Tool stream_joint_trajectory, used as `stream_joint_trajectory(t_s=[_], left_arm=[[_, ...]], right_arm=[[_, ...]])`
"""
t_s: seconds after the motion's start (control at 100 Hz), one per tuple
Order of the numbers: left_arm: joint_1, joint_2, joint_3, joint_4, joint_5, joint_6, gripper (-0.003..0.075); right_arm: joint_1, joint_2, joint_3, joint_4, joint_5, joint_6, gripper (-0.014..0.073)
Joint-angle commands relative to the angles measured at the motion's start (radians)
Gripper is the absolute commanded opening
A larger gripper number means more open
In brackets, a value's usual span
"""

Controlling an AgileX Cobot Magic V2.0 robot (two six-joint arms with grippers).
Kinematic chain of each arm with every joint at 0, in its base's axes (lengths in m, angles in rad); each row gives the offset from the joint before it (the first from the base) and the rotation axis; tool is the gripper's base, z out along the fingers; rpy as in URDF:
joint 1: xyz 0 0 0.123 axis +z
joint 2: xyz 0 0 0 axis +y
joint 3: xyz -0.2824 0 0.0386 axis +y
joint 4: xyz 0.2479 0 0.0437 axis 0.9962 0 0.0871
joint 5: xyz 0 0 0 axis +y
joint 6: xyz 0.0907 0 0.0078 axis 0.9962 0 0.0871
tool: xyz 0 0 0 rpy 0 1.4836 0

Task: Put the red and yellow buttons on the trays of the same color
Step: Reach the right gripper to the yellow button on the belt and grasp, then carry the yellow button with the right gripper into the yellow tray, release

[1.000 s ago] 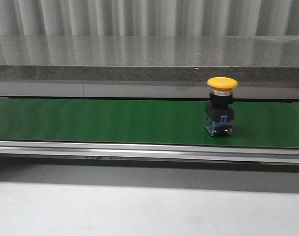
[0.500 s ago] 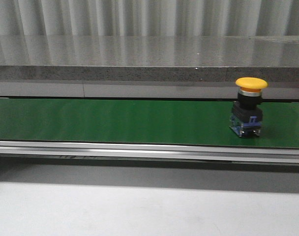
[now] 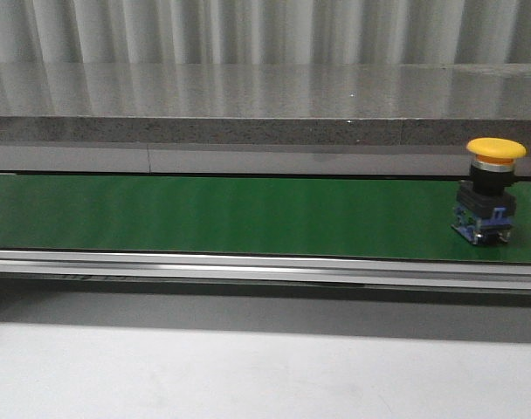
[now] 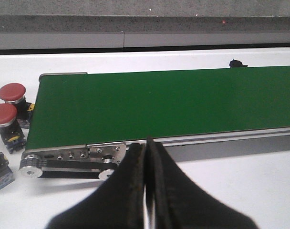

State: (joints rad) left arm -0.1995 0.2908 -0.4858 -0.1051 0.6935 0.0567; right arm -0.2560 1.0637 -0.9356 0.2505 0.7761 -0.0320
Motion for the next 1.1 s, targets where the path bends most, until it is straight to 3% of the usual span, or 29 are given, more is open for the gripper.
stream_joint_trajectory(t_s=[0.0,0.17,0.38,0.56,0.69,0.85,0.92,1.09], left_arm=[[-0.009,0.008,-0.026,-0.013,-0.066,0.001,-0.0020],[-0.009,0.008,-0.026,-0.013,-0.066,0.001,-0.0020],[-0.009,0.008,-0.026,-0.013,-0.066,0.001,-0.0020],[-0.009,0.008,-0.026,-0.013,-0.066,0.001,-0.0020],[-0.009,0.008,-0.026,-0.013,-0.066,0.001,-0.0020],[-0.009,0.008,-0.026,-0.013,-0.066,0.001,-0.0020],[-0.009,0.008,-0.026,-0.013,-0.066,0.001,-0.0020],[-0.009,0.008,-0.026,-0.013,-0.066,0.001,-0.0020]], right_arm=[[0.066,-0.026,-0.025,0.009,-0.028,-0.011,0.0625],[0.193,-0.026,-0.025,0.009,0.028,-0.012,0.0641],[0.270,-0.004,-0.025,0.009,0.051,-0.061,0.0637],[0.279,0.109,-0.030,-0.007,0.044,-0.142,0.0637],[0.270,0.216,-0.047,-0.090,0.019,-0.140,0.0637],[0.249,0.305,-0.055,-0.092,-0.050,-0.140,0.0629],[0.247,0.329,-0.055,-0.092,-0.065,-0.141,0.0565],[0.247,0.333,-0.055,-0.092,-0.077,-0.141,0.0281]])
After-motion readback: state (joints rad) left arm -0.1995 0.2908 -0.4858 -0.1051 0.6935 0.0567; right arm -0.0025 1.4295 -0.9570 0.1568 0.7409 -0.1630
